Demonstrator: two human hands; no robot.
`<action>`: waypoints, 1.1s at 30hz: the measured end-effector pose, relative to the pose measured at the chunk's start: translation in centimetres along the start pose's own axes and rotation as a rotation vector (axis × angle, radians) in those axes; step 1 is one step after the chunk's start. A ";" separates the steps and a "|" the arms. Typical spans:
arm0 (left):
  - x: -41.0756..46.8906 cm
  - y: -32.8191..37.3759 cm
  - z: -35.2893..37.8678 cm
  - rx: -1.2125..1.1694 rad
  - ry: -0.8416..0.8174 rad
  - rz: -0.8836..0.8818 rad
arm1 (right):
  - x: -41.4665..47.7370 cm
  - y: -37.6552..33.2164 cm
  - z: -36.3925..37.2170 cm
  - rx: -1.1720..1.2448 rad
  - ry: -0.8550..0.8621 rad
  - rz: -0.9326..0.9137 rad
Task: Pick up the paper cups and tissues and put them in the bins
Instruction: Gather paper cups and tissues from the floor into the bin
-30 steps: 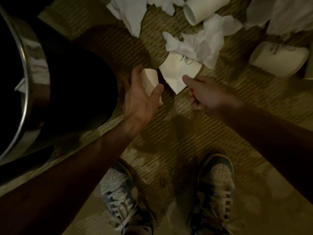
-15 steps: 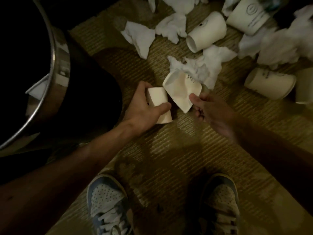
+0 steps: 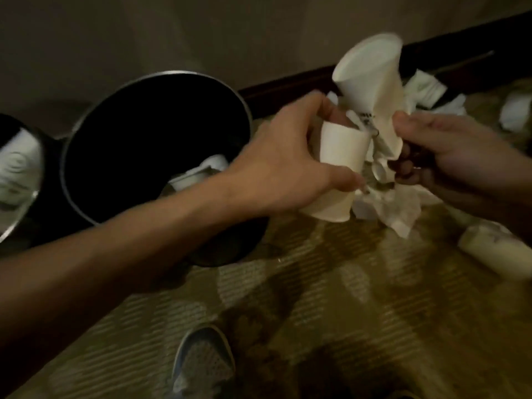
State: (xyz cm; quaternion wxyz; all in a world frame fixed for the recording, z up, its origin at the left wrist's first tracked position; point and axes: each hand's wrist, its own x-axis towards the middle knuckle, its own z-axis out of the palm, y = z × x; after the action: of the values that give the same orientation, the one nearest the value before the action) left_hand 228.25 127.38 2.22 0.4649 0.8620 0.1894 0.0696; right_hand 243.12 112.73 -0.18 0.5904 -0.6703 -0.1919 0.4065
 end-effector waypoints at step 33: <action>-0.5 -10.2 -16.2 0.162 -0.552 -0.374 | 7.1 -6.4 19.6 -1.241 -0.616 -0.237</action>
State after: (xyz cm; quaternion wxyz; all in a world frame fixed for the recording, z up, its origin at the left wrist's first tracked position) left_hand 220.30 144.78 2.88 0.4335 0.8328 0.2160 -0.2681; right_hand 233.61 131.90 4.22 0.0578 -0.7122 -0.6188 0.3263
